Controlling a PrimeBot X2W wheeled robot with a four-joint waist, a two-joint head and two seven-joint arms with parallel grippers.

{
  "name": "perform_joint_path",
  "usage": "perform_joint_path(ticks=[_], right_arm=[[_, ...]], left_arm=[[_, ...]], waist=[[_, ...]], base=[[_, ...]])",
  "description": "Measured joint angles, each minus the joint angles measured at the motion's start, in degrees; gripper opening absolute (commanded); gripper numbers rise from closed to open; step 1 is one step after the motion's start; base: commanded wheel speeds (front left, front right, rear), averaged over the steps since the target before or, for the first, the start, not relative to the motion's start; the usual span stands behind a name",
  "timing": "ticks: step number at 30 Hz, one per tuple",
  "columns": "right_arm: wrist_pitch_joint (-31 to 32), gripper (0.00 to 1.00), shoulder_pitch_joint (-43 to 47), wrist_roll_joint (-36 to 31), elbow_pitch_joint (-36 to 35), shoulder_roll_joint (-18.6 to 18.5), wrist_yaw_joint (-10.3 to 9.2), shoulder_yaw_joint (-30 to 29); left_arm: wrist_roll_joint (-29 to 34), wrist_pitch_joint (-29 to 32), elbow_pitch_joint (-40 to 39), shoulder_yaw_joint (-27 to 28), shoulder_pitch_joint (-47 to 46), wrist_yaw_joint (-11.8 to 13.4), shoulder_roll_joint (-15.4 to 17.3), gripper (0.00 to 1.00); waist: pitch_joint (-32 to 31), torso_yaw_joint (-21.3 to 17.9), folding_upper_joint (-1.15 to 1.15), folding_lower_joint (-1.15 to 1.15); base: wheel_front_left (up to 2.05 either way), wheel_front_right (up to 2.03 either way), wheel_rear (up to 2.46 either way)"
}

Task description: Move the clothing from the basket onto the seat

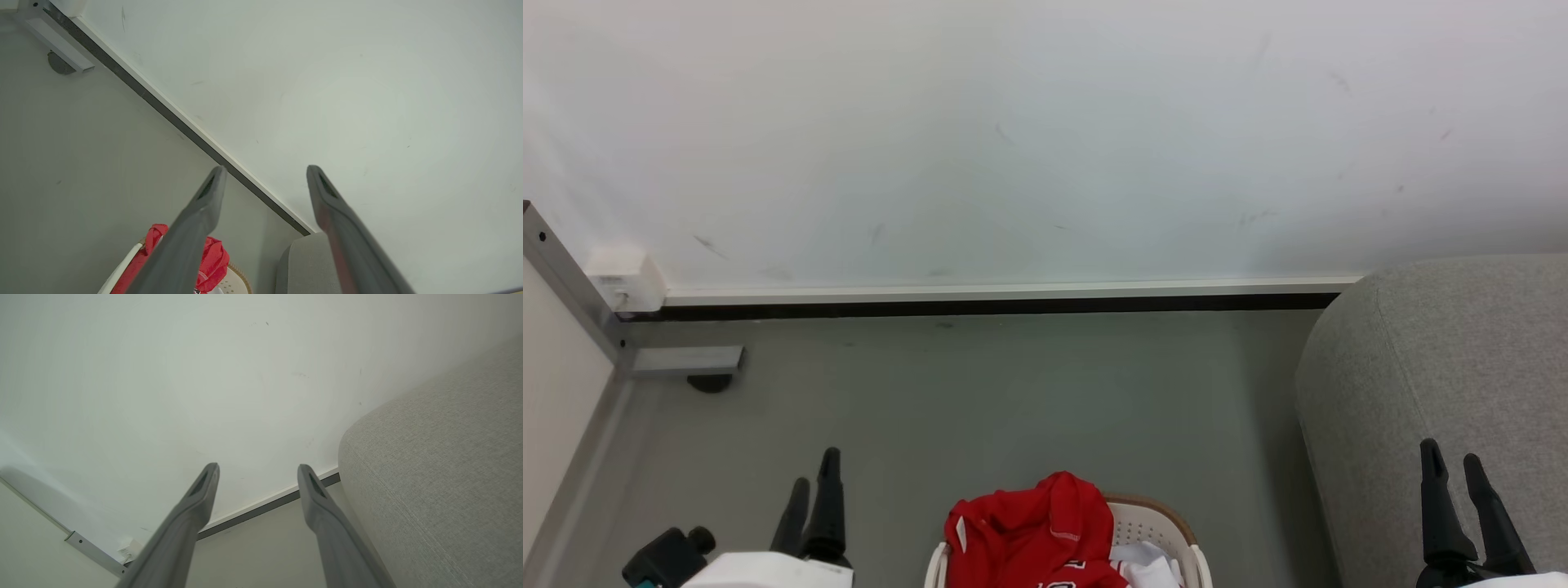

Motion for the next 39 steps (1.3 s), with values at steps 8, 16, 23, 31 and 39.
perform_joint_path(ticks=[8,16,23,31,39], right_arm=[[-0.53,1.00,0.04,-7.99,0.02,1.12,0.01,-1.05],[-1.01,1.00,0.08,-13.97,0.08,1.66,0.00,-2.12],[-1.46,1.00,0.09,-18.85,0.23,2.21,0.01,-2.94],[-1.82,1.00,0.26,-24.53,0.38,2.99,0.01,-3.92],[-2.12,1.00,0.47,-29.05,0.43,3.47,0.00,-4.79]], left_arm=[[6.79,-1.51,-0.07,-0.73,0.27,-0.09,0.03,1.00],[11.80,-3.00,-0.07,-1.37,0.47,-0.16,0.08,1.00],[16.28,-3.96,-0.22,-1.93,0.53,-0.16,0.10,1.00],[21.62,-5.01,-0.54,-2.10,1.06,-0.34,0.14,1.00],[26.07,-6.15,-0.62,-2.23,1.16,-0.74,0.18,1.00]], waist=[[-0.15,0.05,0.00,0.00],[-0.27,0.09,0.00,0.00],[-0.37,0.20,0.00,0.00],[-0.51,0.28,0.00,0.00],[-0.53,0.31,0.00,0.00]], base=[[0.00,0.00,0.00],[0.00,0.00,0.00],[0.00,0.00,0.00],[0.00,0.00,0.00],[0.00,0.00,0.00]])
